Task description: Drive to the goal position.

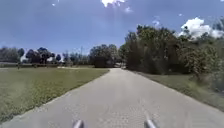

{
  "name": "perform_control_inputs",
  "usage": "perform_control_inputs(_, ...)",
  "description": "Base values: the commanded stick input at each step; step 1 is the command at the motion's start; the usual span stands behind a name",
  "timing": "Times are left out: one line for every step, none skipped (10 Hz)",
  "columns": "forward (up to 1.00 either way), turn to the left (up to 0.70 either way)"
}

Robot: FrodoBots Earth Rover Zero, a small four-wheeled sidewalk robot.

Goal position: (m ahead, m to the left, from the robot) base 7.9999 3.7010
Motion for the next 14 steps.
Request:
perform_control_inputs(0.5,0.0)
perform_control_inputs(0.5,0.0)
perform_control_inputs(0.5,0.0)
perform_control_inputs(0.5,0.0)
perform_control_inputs(0.5,0.0)
perform_control_inputs(0.5,0.0)
perform_control_inputs(0.5,0.0)
perform_control_inputs(0.5,0.0)
perform_control_inputs(0.5,0.0)
perform_control_inputs(0.5,0.0)
perform_control_inputs(0.5,0.0)
perform_control_inputs(0.5,0.0)
perform_control_inputs(0.5,0.0)
perform_control_inputs(0.5,0.0)
